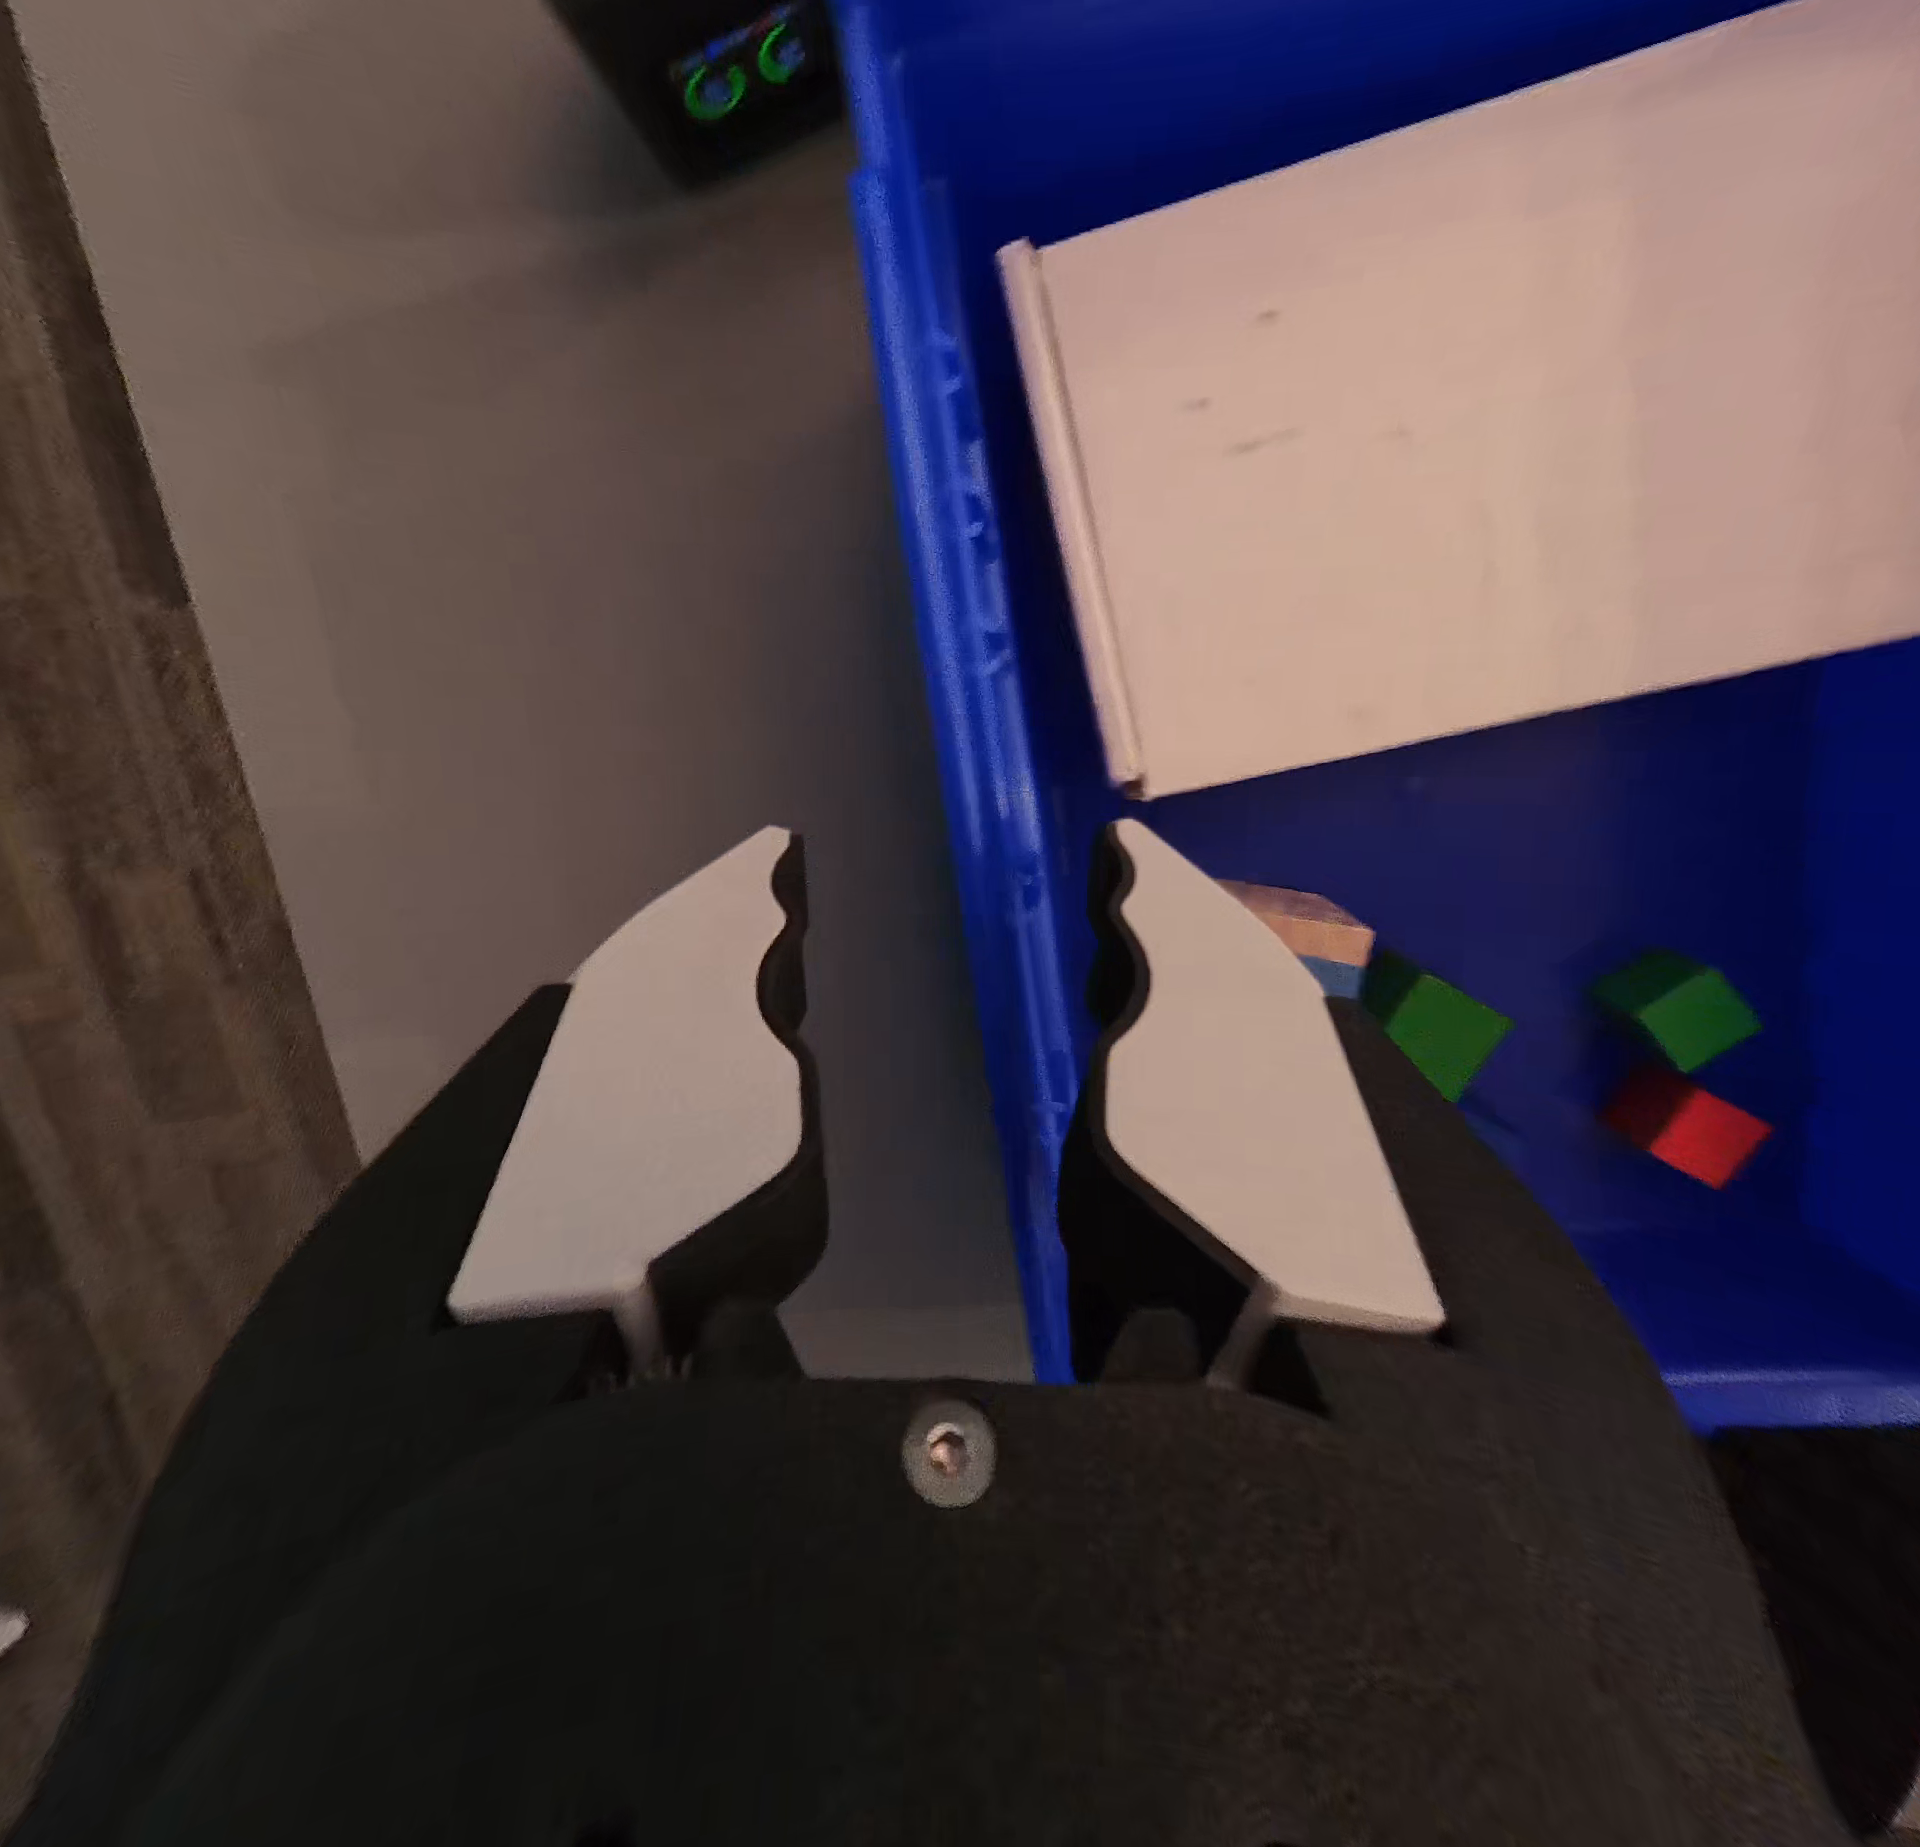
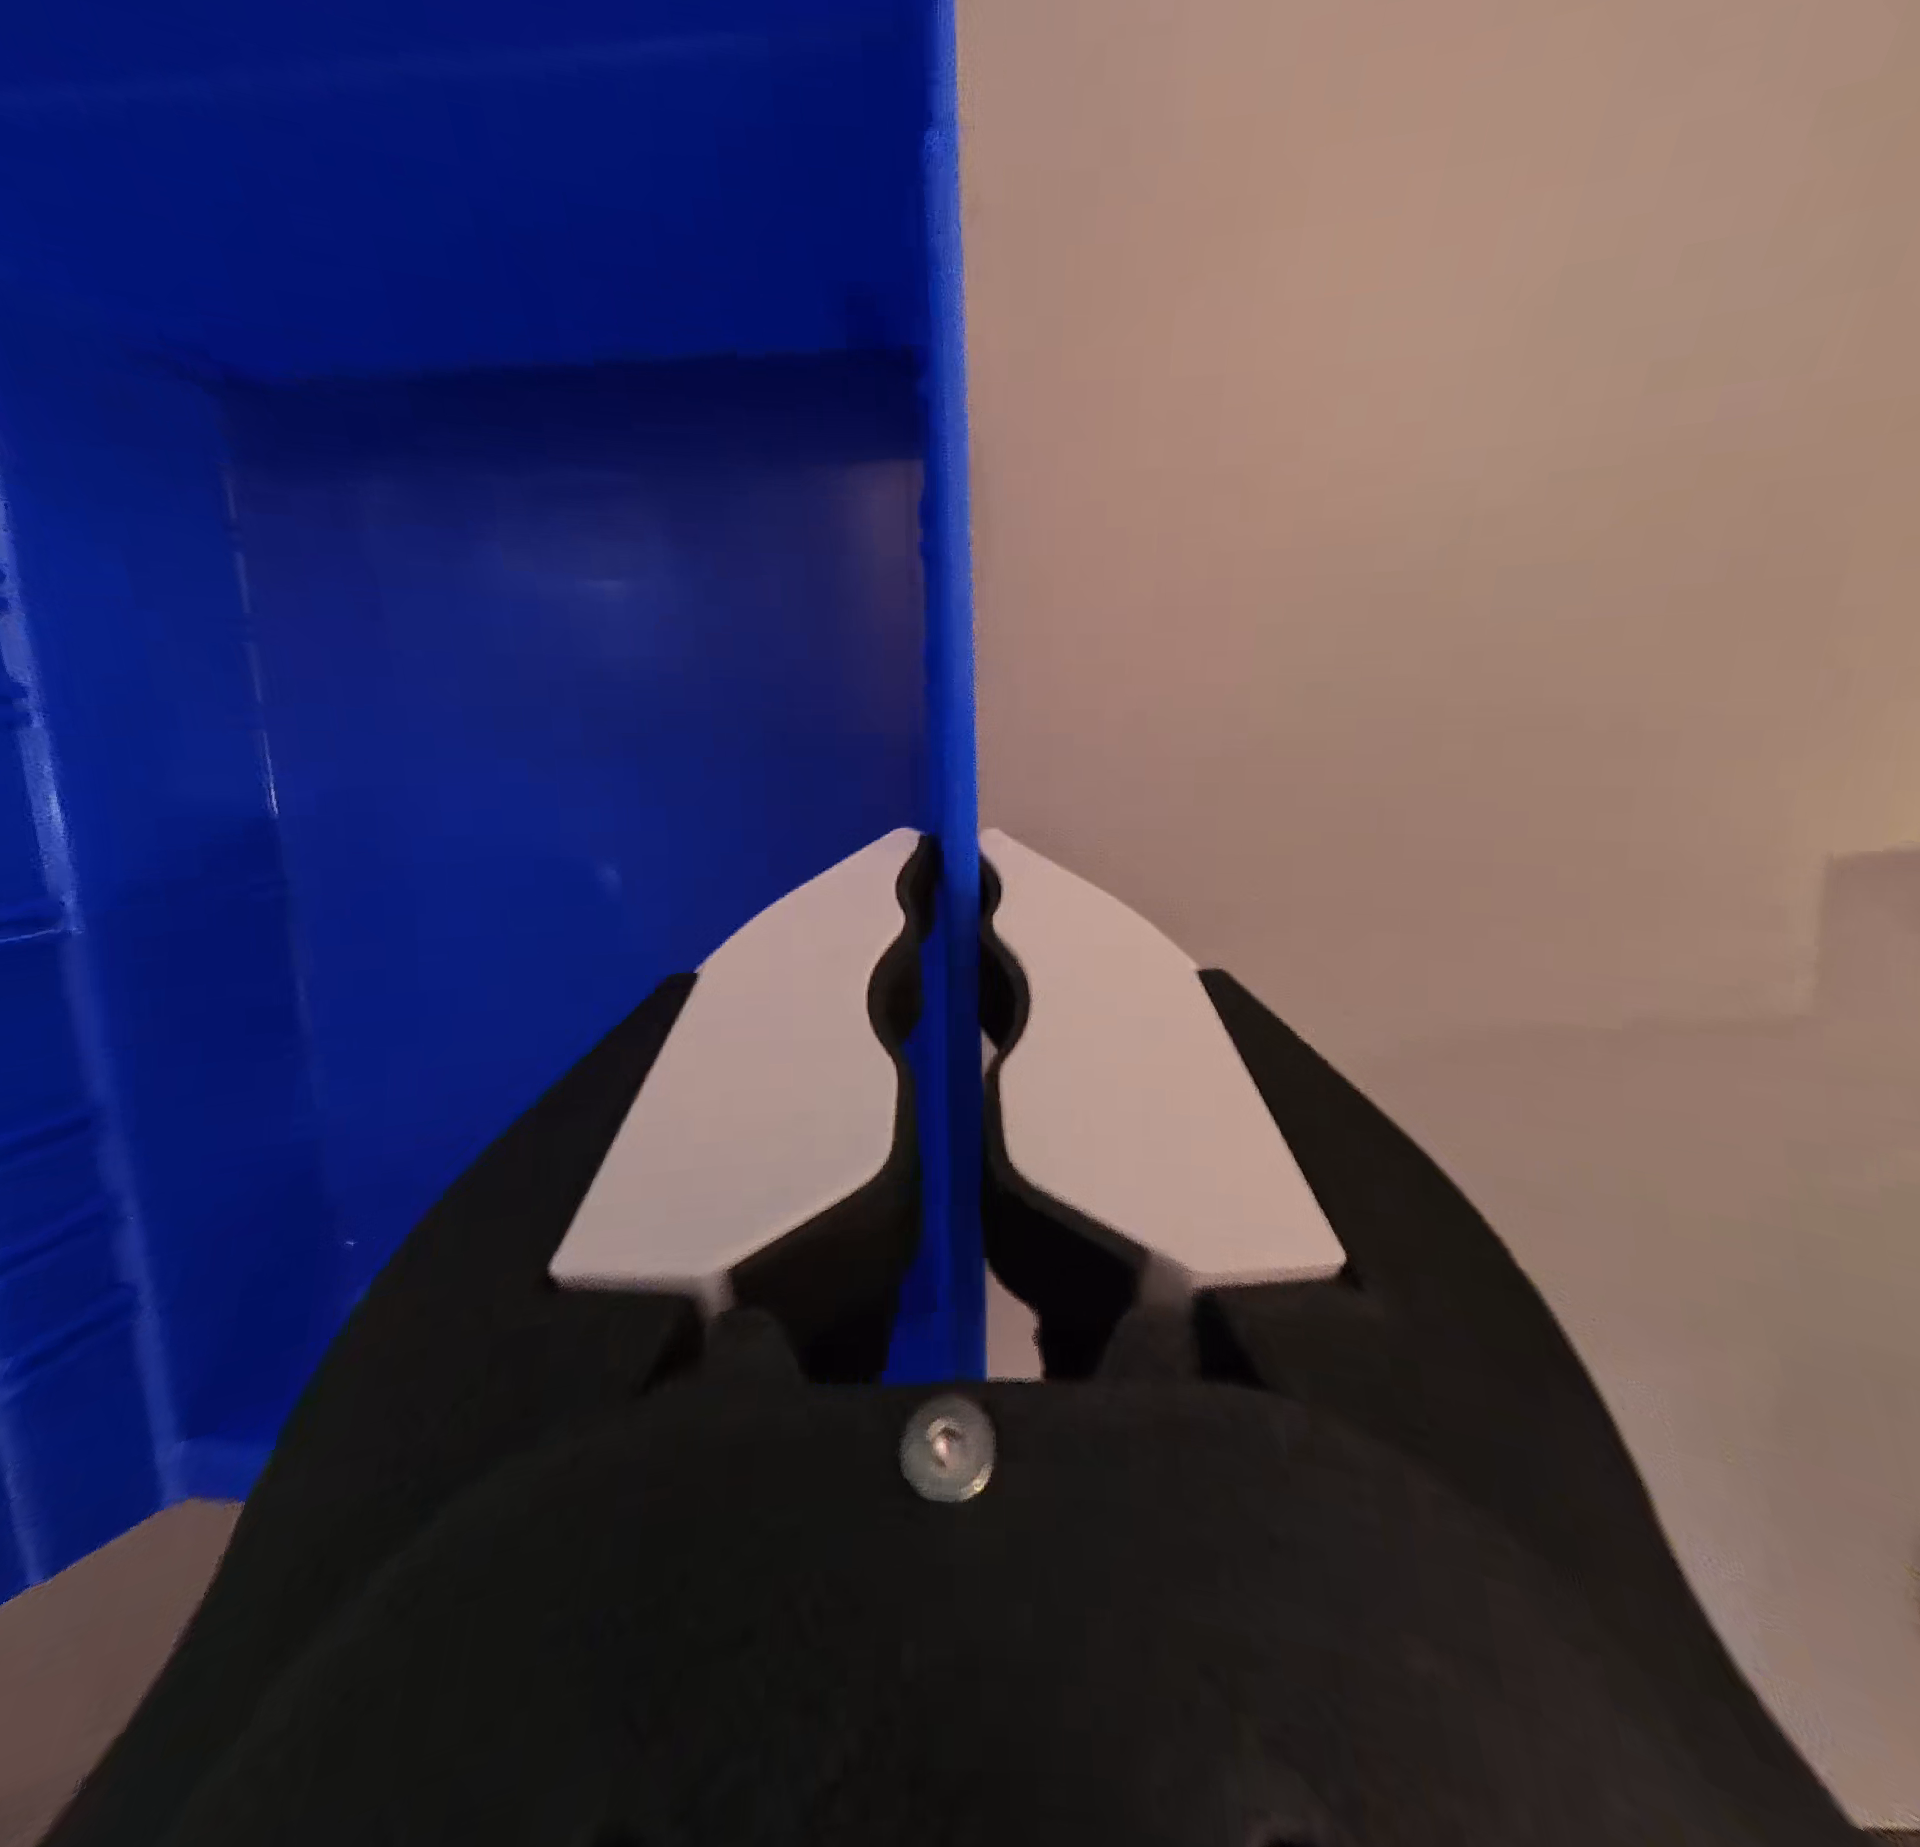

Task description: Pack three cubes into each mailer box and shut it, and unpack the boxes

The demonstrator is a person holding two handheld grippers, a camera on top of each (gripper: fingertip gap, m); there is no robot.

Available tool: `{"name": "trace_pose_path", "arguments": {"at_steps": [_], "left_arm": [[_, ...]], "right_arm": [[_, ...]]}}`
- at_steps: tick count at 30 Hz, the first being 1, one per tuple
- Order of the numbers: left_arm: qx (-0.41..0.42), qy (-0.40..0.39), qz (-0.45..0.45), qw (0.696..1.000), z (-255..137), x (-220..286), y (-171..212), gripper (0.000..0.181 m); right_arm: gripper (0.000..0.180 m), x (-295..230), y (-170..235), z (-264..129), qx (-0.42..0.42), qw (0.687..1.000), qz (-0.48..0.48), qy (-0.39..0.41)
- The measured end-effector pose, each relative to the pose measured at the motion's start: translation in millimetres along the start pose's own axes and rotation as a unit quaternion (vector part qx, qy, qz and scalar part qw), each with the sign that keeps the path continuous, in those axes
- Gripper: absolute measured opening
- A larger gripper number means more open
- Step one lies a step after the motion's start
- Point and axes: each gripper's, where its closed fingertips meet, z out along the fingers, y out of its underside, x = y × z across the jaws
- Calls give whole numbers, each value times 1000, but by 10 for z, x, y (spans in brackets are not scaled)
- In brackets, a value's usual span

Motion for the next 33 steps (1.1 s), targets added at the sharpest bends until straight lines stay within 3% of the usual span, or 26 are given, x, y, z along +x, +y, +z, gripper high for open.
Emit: {"name": "trace_pose_path", "arguments": {"at_steps": [3,8,20,21,23,25,27,29,31,33], "left_arm": [[-22,6,-2,1000,108,-41,71,40],[-34,108,-35,993,144,140,90,5],[-7,93,-64,994,170,-168,109,4],[-3,89,-68,994,154,-183,97,5],[32,44,-88,995,35,-323,5,23],[102,37,-94,990,-253,-329,-162,17],[199,82,-80,973,-684,-96,-399,28],[280,196,-44,939,-1180,477,-575,34],[308,310,21,899,-1548,1215,-590,36],[283,338,110,891,-1592,1901,-510,39]], "right_arm": [[6,-11,1,-6,2,1000,7,-3],[5,42,24,-17,8,999,27,-25],[7,190,-10,-35,37,999,20,-22],[14,222,-30,-64,44,999,22,-10],[28,277,-111,-213,72,997,24,22],[35,224,-286,-495,131,990,14,45],[40,-87,-569,-890,230,972,-42,37],[42,-686,-796,-1293,334,934,-125,-10],[52,-1513,-842,-1575,409,883,-206,-107],[63,-2359,-786,-1764,463,819,-265,-211]]}}
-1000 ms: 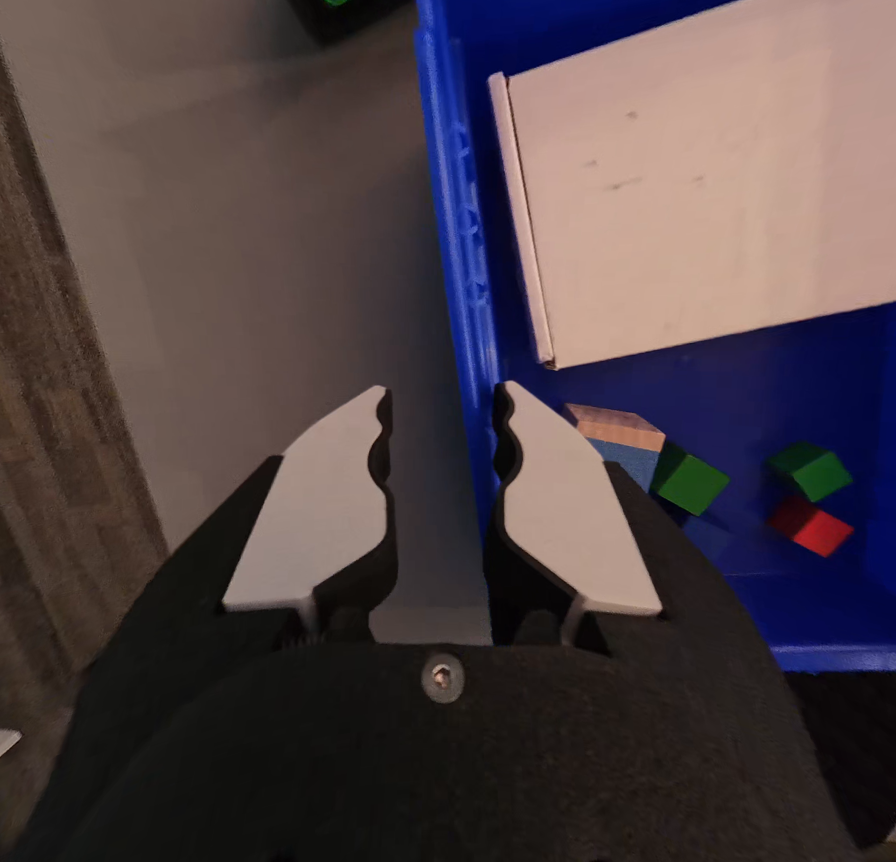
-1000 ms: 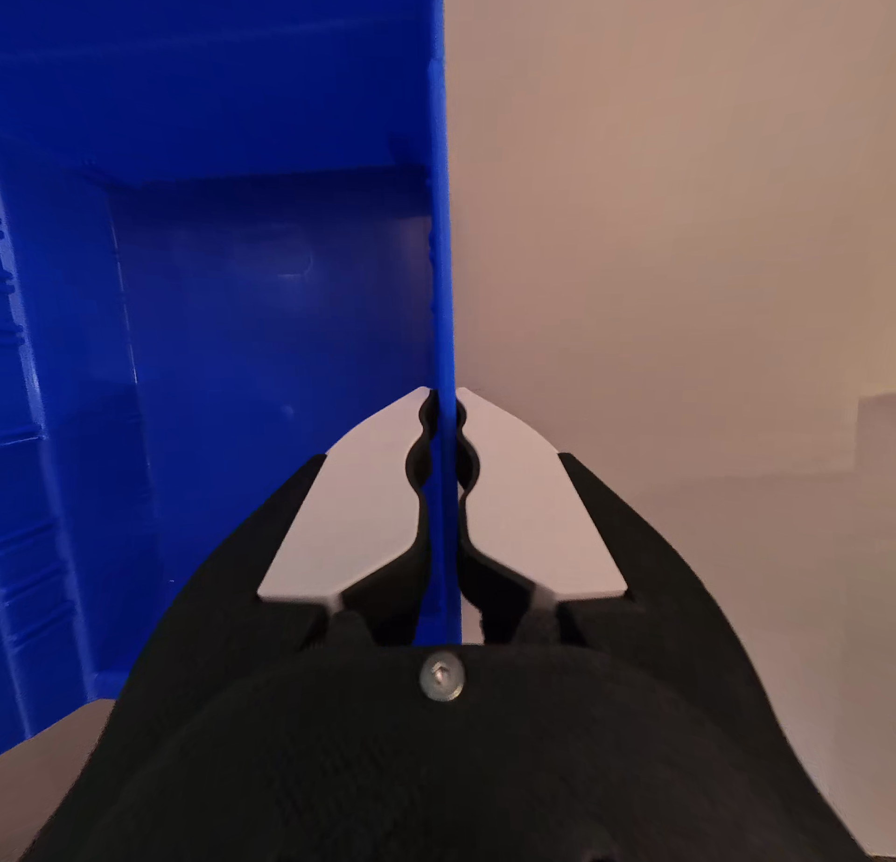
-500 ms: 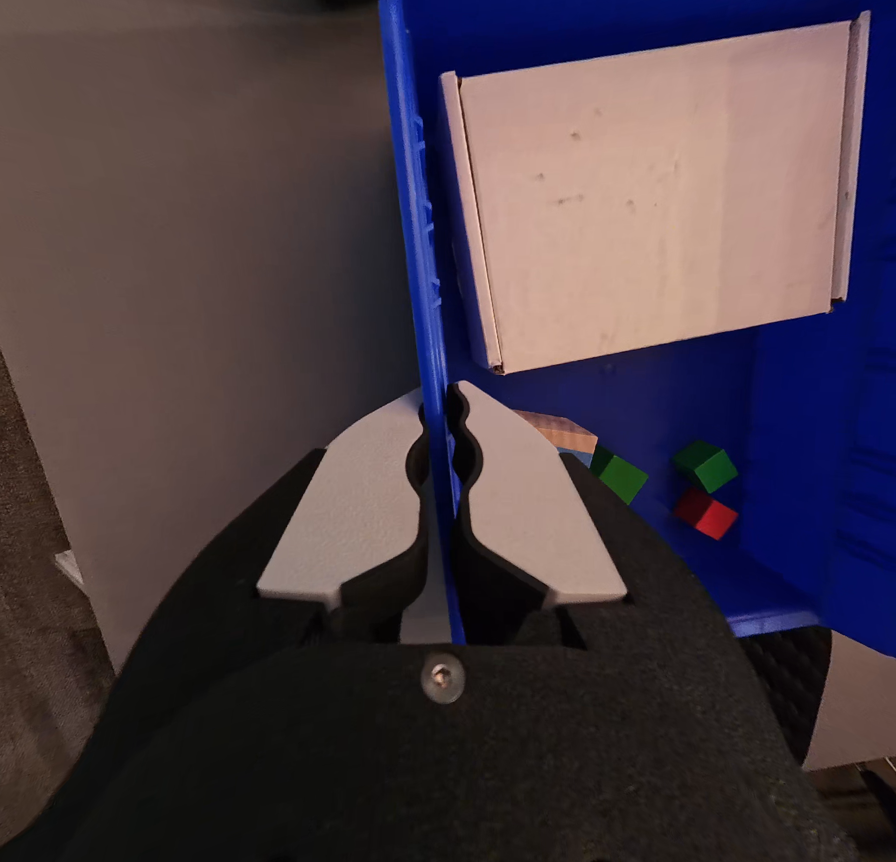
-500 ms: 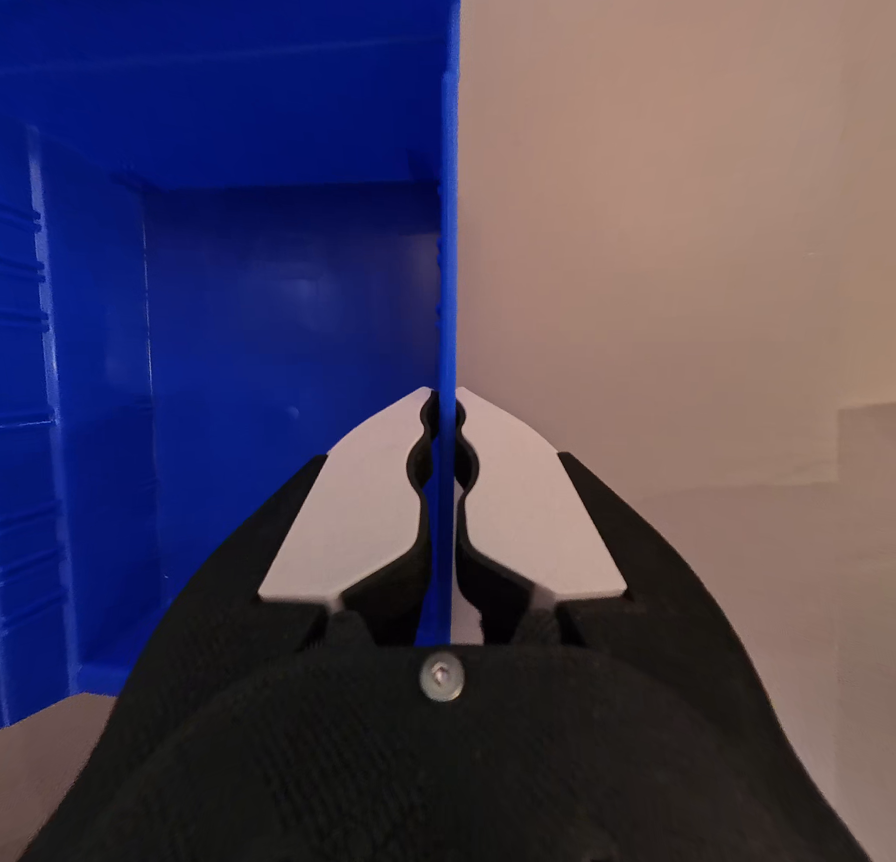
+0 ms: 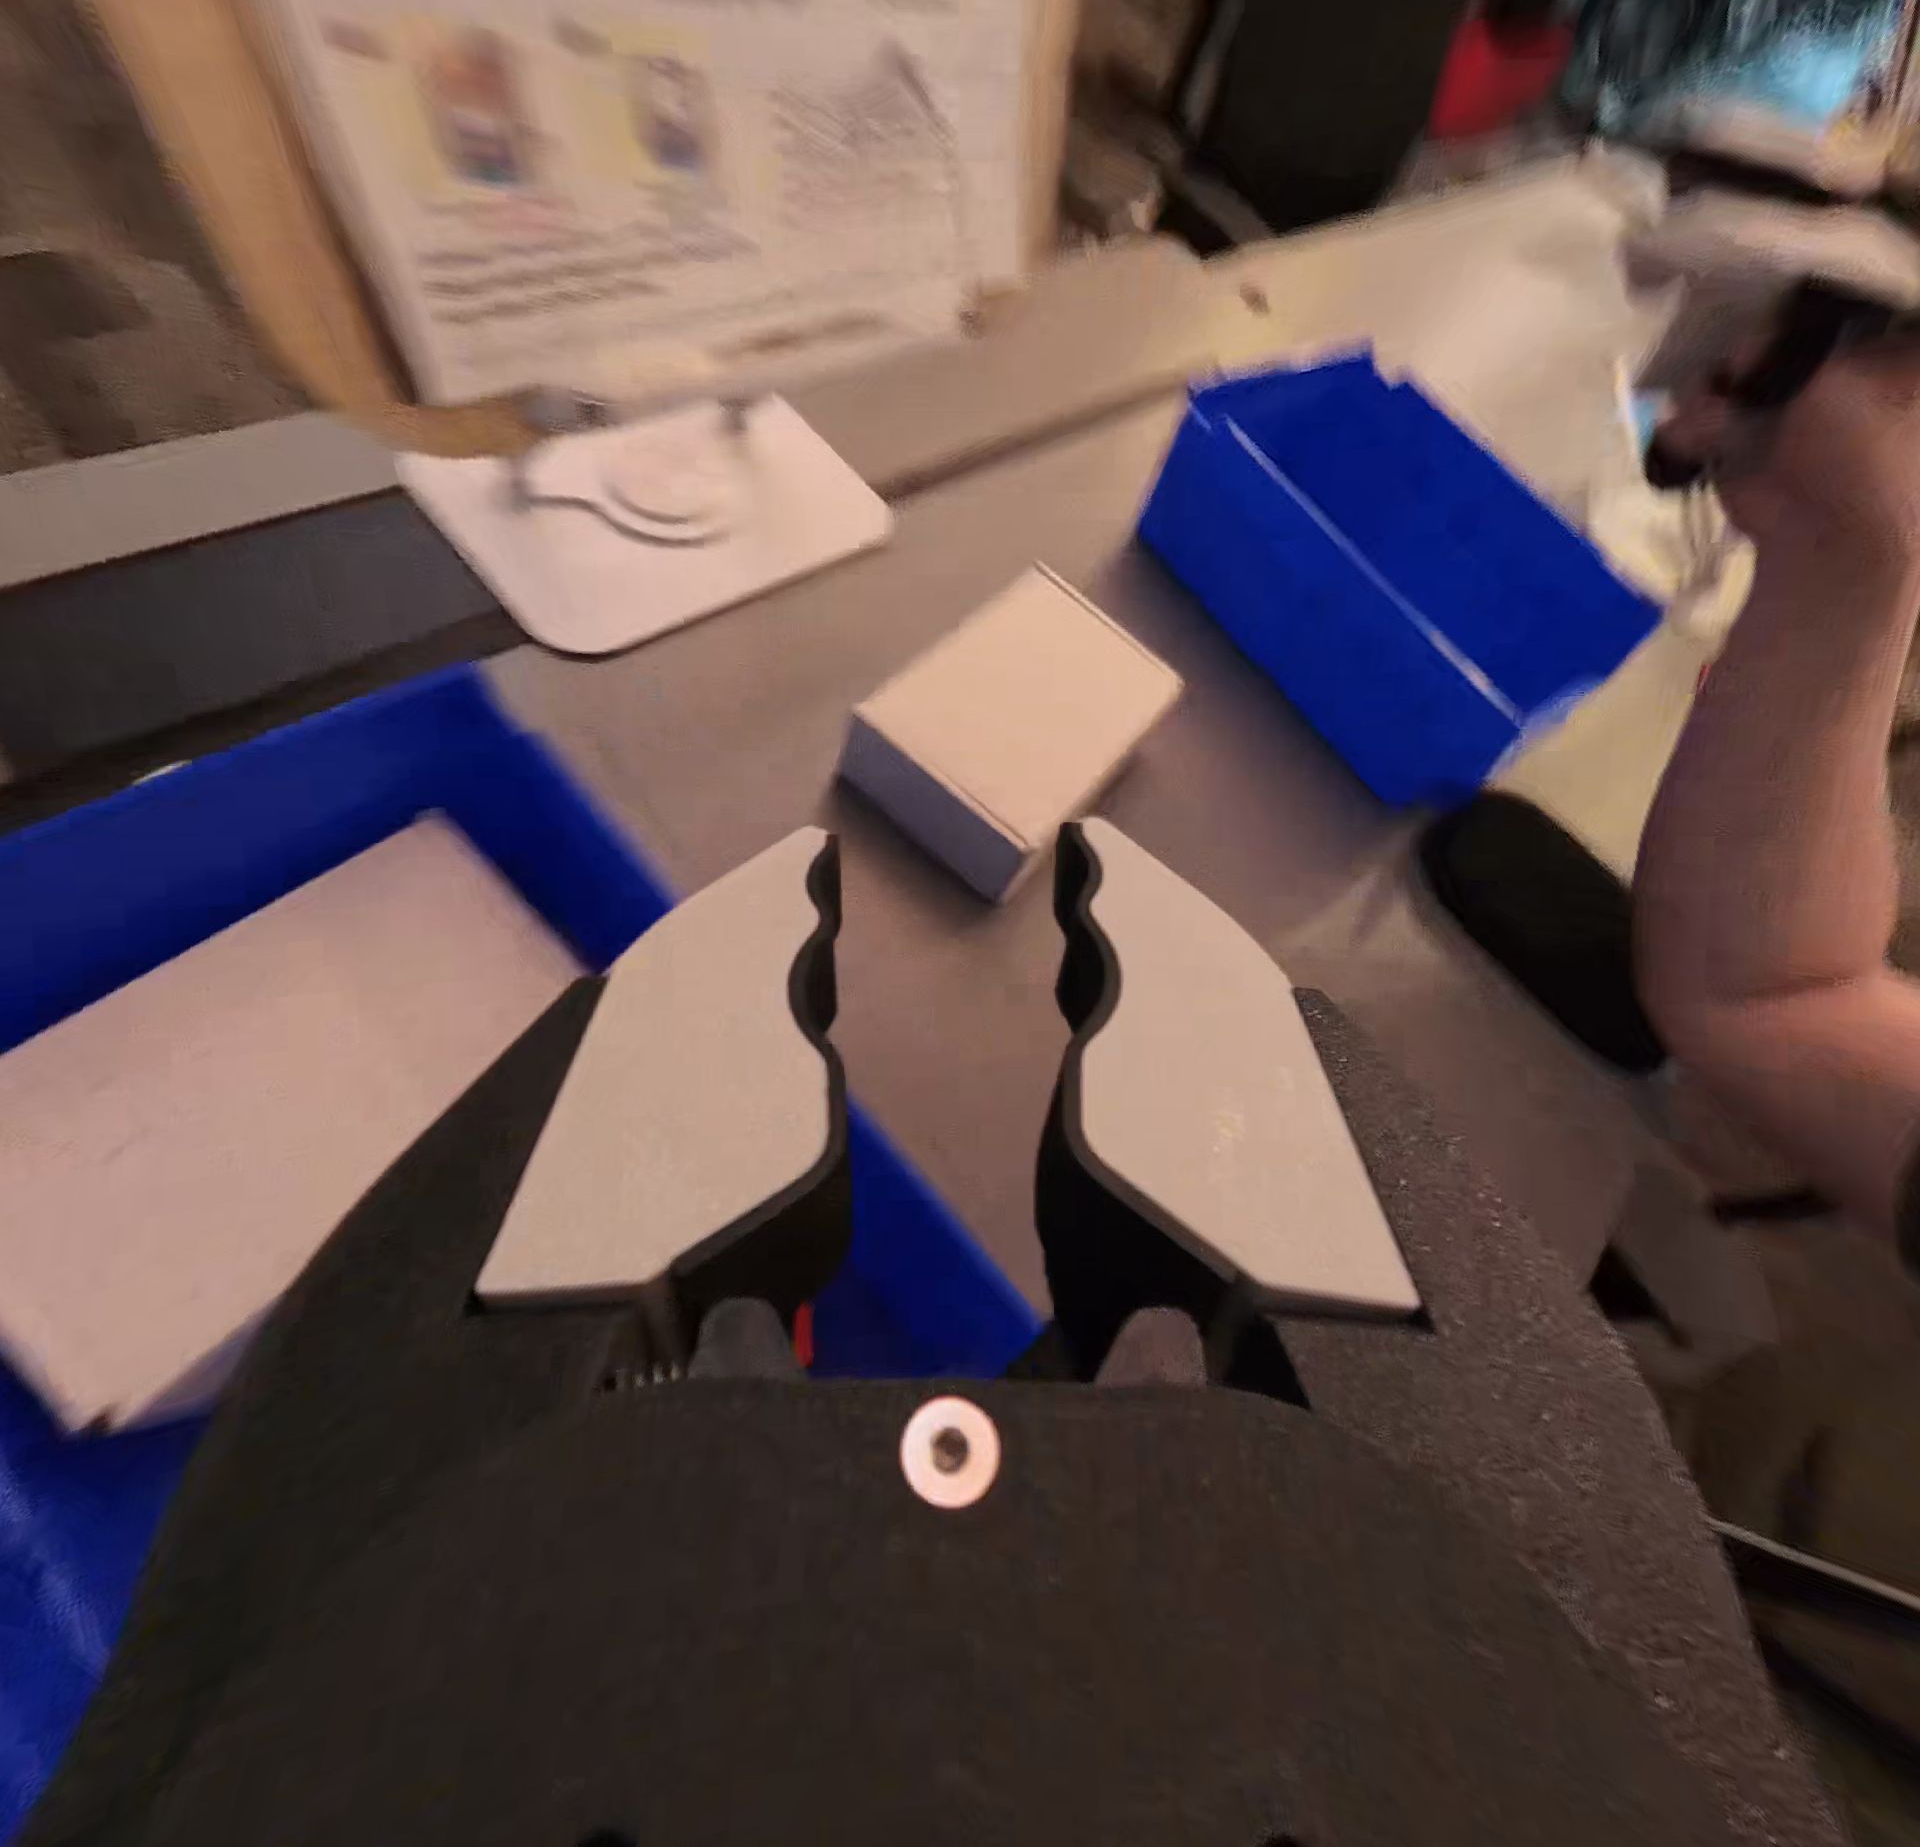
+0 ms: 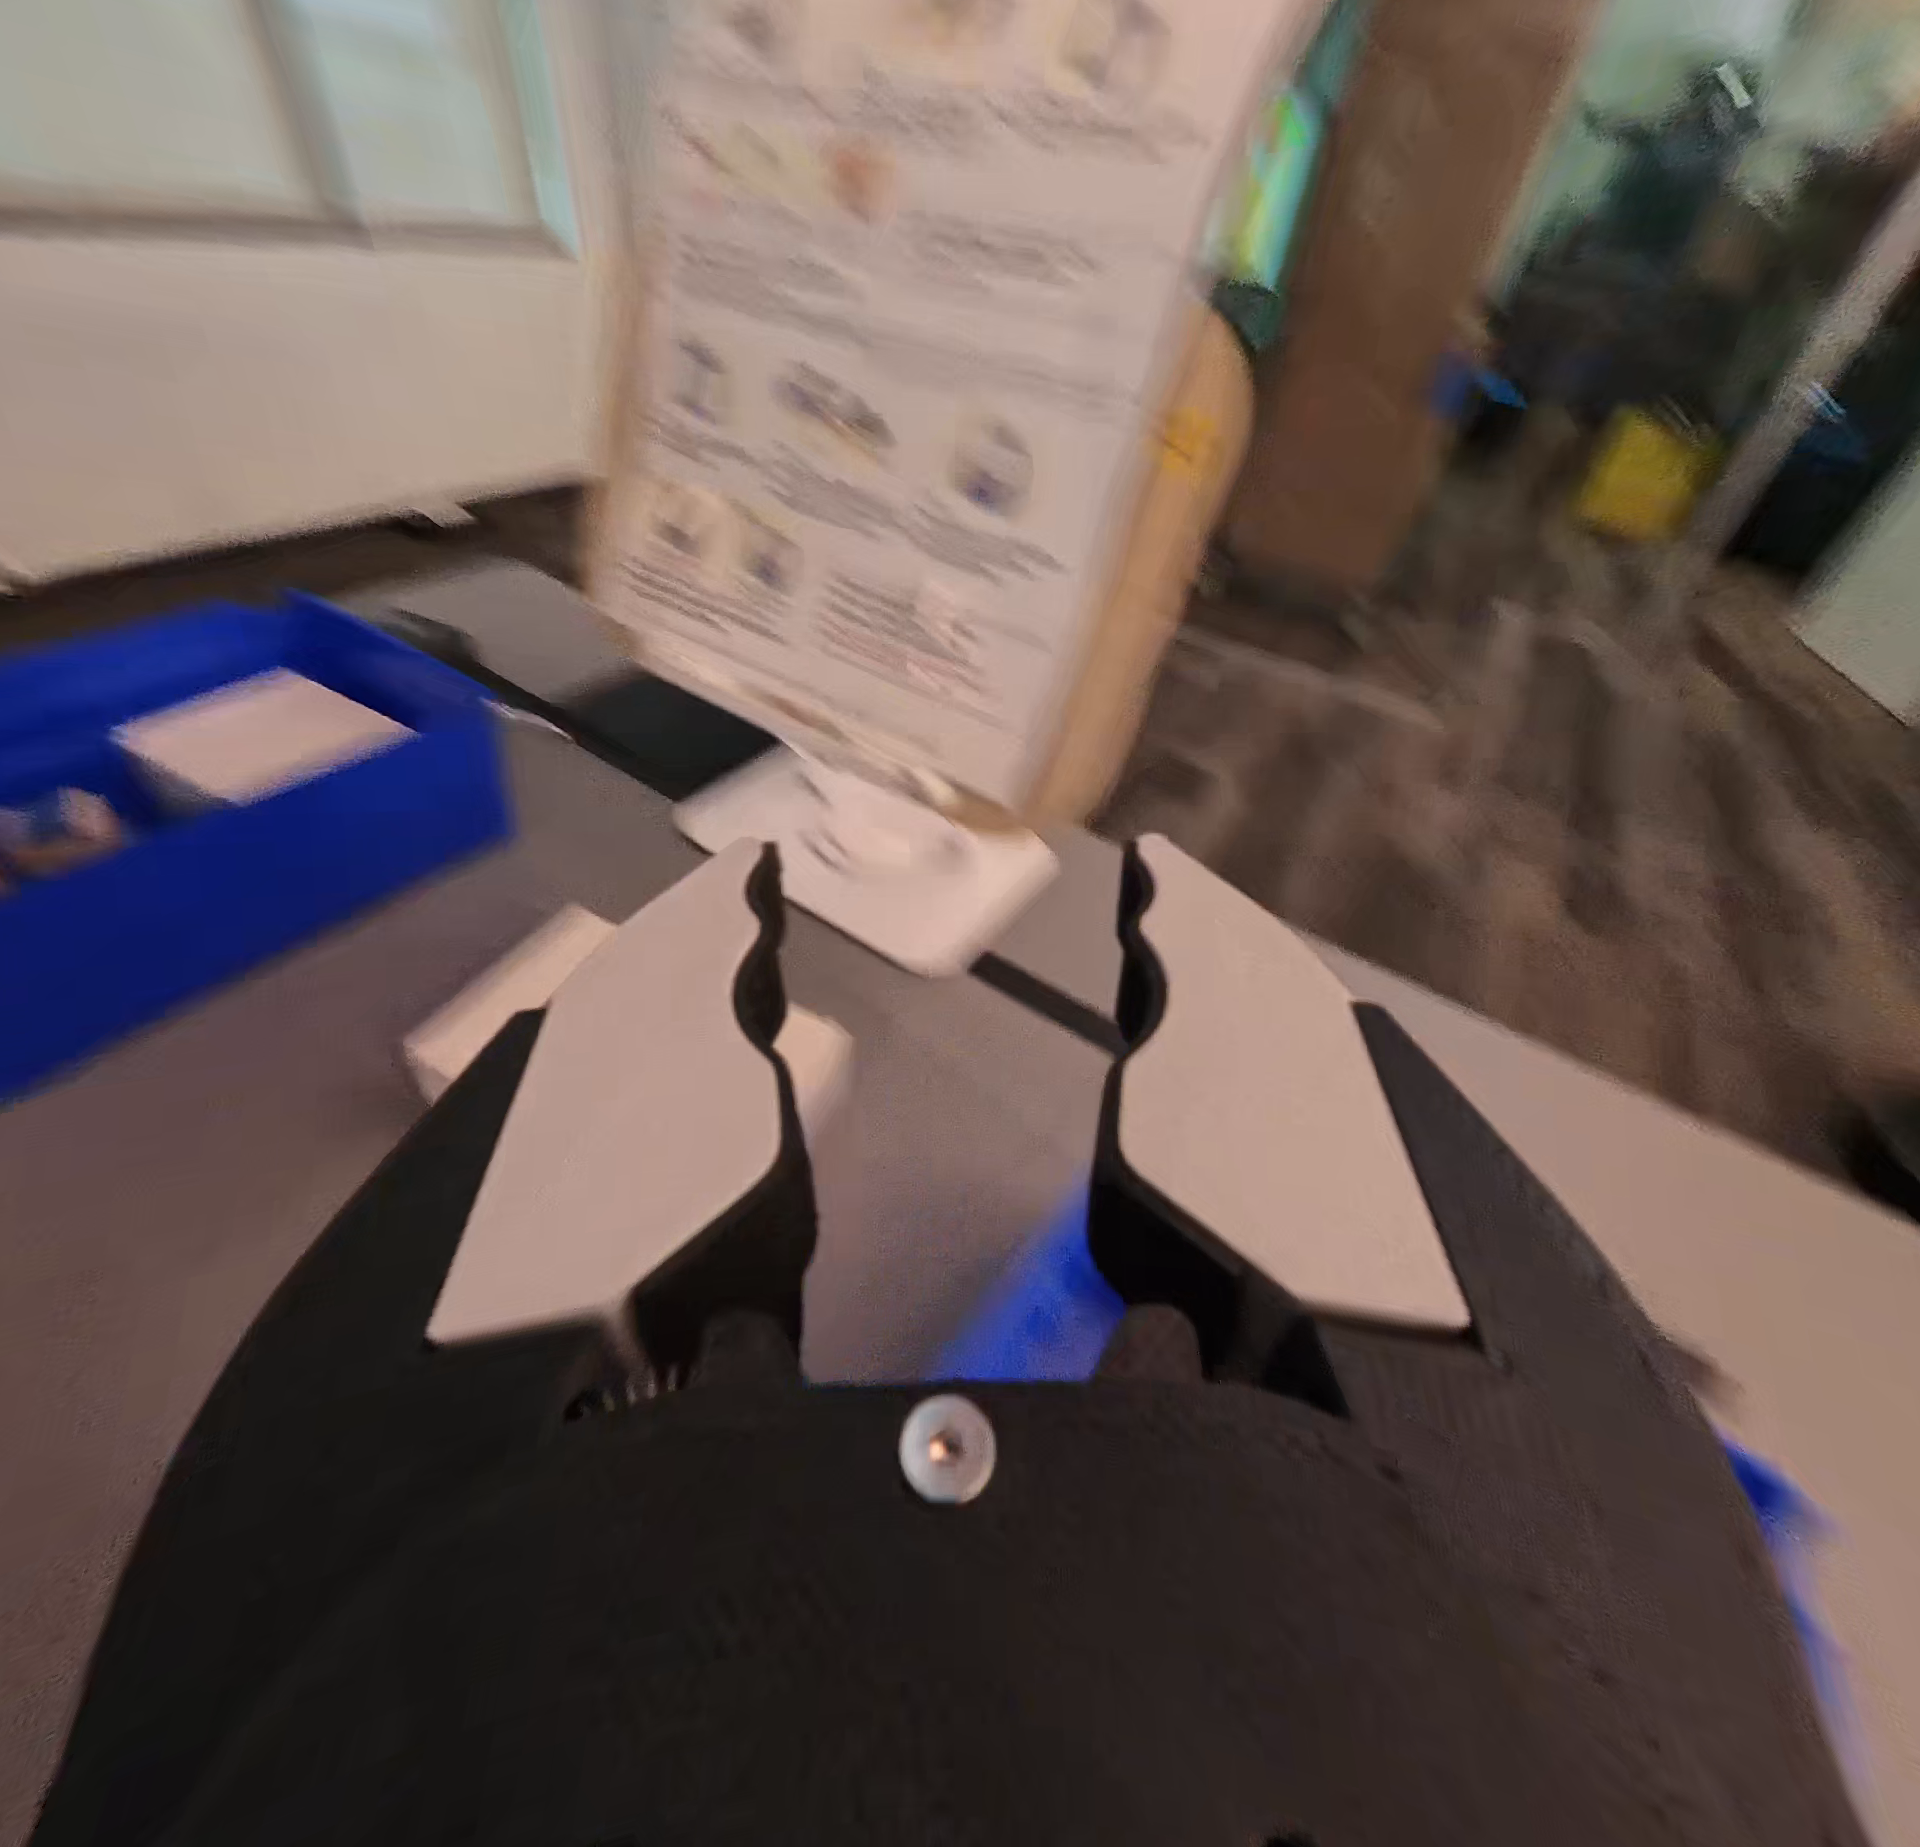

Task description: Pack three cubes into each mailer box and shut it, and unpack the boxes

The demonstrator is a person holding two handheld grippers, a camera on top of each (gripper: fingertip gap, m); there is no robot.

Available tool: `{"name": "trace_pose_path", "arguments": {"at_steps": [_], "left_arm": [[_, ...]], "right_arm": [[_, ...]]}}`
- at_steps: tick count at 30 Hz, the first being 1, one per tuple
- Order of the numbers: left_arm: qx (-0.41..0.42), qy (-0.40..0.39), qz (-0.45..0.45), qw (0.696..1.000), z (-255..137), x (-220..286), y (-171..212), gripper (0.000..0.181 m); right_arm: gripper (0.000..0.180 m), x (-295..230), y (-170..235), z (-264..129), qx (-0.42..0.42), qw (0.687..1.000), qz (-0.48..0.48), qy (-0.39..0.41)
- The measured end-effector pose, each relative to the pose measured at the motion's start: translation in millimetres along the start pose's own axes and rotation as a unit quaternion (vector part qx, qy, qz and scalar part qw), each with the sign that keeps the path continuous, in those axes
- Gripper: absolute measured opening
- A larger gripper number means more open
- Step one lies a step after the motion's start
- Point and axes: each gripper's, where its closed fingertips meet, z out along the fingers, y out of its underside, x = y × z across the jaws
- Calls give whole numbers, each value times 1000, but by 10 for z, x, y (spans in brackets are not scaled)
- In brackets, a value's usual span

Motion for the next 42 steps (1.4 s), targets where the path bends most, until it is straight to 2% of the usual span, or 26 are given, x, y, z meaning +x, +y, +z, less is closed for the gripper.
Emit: {"name": "trace_pose_path", "arguments": {"at_steps": [2,3,4,7,11,13,17,20,24,28,32,36,42], "left_arm": [[-40,-47,68,996,453,241,119,52],[-44,-72,103,991,669,336,162,58],[-39,-89,135,986,869,432,200,54],[-6,-135,190,972,1325,580,317,60],[23,-174,221,959,1598,559,452,59],[18,-180,209,961,1699,497,570,75],[-23,-175,161,971,1815,344,898,80],[-18,-154,115,981,1876,302,978,78],[-57,-179,132,973,1964,161,1123,80],[-147,-180,138,963,2064,71,1435,76],[-155,-164,159,961,2089,70,1438,59],[-155,-163,179,958,2068,94,1420,60],[-87,-202,235,947,1924,149,1103,63]], "right_arm": [[74,-546,-76,294,45,997,4,-62],[75,-737,12,420,27,997,1,-77],[77,-874,123,526,5,997,-4,-81],[77,-1002,529,699,-69,997,-21,-38],[77,-1017,1095,721,-135,990,-30,26],[78,-1096,1355,721,-149,988,-24,25],[84,-1292,1794,798,-202,979,8,-6],[86,-1303,1989,847,-230,973,13,-6],[87,-1166,2140,871,-243,970,9,9],[86,-1259,2358,907,-268,960,61,-46],[70,-1381,2403,888,-287,950,71,-100],[73,-1423,2334,834,-309,945,54,-96],[75,-1432,2099,777,-287,955,12,-79]]}}
